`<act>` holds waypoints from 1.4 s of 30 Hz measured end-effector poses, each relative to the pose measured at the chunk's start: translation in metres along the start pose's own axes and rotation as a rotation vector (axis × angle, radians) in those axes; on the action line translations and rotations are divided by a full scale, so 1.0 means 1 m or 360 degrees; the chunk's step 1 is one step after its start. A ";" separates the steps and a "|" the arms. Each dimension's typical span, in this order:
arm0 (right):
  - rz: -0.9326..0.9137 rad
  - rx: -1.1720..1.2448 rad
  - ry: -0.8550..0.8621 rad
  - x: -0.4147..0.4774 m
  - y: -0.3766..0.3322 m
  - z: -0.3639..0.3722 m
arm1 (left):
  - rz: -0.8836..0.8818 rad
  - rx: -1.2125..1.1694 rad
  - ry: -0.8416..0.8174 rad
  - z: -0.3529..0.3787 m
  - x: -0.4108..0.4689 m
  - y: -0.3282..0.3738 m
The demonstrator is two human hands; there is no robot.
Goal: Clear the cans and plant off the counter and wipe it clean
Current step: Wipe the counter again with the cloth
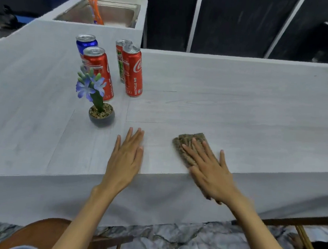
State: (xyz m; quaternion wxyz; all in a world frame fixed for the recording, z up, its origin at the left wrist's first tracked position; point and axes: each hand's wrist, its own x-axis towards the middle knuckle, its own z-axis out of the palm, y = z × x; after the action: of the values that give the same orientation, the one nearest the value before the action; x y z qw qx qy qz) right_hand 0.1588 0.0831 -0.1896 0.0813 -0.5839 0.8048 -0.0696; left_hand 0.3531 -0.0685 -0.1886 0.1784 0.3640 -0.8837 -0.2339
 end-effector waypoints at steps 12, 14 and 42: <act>0.0199 0.0162 0.0171 0.012 0.045 -0.013 | 0.0132 -0.0038 -0.0232 0.066 0.070 0.111; 0.0240 0.0136 0.0194 -0.010 0.094 -0.019 | 0.0170 -0.0016 -0.0279 0.081 0.078 0.129; 0.0667 0.0120 0.0213 0.059 0.290 -0.074 | 0.0198 0.0077 -0.0295 0.171 0.155 0.238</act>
State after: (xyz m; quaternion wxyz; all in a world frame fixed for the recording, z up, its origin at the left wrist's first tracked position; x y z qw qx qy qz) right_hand -0.1444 0.1174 -0.1799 0.0621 -0.3945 0.9089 -0.1198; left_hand 0.0327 0.0160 -0.1784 0.1013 0.2894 -0.9227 -0.2335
